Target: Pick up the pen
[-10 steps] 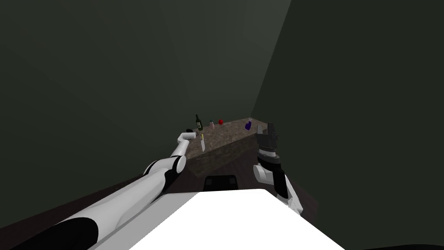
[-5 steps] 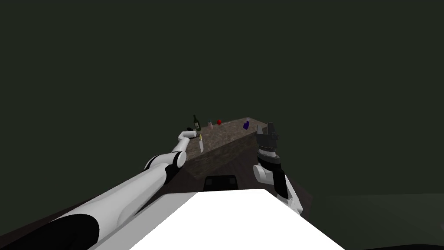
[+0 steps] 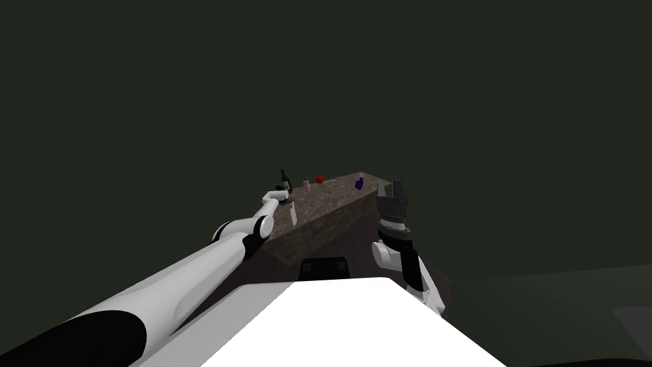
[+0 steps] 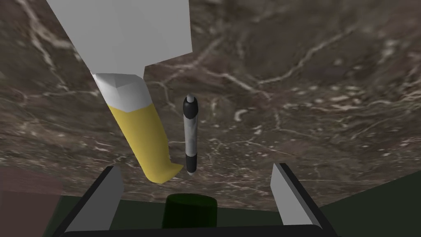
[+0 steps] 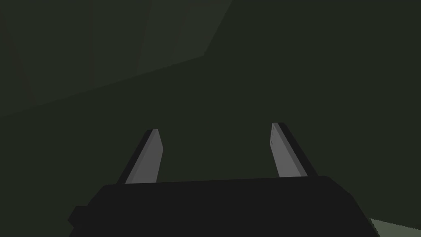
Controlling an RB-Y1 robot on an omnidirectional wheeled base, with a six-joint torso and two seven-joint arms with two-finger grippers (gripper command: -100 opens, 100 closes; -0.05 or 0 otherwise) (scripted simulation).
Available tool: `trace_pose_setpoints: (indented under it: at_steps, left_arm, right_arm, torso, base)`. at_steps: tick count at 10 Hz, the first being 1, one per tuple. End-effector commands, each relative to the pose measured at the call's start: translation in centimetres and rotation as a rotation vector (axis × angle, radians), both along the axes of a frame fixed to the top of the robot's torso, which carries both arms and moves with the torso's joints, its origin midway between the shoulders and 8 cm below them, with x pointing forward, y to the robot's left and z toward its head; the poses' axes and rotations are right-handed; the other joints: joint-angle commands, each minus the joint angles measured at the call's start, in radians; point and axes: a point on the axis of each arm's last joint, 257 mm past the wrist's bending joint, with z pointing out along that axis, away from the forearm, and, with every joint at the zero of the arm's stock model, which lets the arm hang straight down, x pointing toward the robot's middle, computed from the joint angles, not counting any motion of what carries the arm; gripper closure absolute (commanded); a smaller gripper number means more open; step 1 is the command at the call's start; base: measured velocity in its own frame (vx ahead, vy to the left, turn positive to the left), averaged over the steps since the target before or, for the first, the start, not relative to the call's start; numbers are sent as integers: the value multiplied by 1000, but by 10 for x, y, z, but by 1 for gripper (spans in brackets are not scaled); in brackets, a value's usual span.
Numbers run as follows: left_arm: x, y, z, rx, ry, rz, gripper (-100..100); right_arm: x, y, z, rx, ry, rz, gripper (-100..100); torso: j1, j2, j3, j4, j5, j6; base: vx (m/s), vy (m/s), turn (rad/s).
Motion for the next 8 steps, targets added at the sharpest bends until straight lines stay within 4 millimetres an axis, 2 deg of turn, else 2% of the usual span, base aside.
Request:
trace_pose_setpoints:
  at_steps: [1, 5, 6, 7, 8]
  left_arm:
    - [-5, -2, -2, 0, 24, -10, -100]
    - [-12, -2, -4, -2, 76, -31, -100]
    - [-13, -2, -4, -2, 78, -33, 0]
    - [-15, 2, -7, -3, 80, -47, -100]
    - [-17, 7, -9, -8, 80, -54, -100]
  right_arm:
    - [0, 0, 0, 0, 0, 0, 0]
    - [0, 0, 0, 0, 0, 0, 0]
    - [0, 0, 0, 0, 0, 0, 0]
    - [0, 0, 0, 0, 0, 0, 0]
    - [0, 0, 0, 0, 0, 0, 0]
  torso:
    - [0, 0, 0, 0, 0, 0]
    - [2, -2, -1, 0, 0, 0]
    - [1, -1, 0, 0, 0, -1]
    - [0, 1, 0, 0, 0, 0]
    - [-3, -1, 0, 0, 0, -1]
  base:
    - [23, 14, -25]
    - [43, 26, -40]
    - [0, 0, 0]
    - [52, -44, 80]
    - [74, -93, 167]
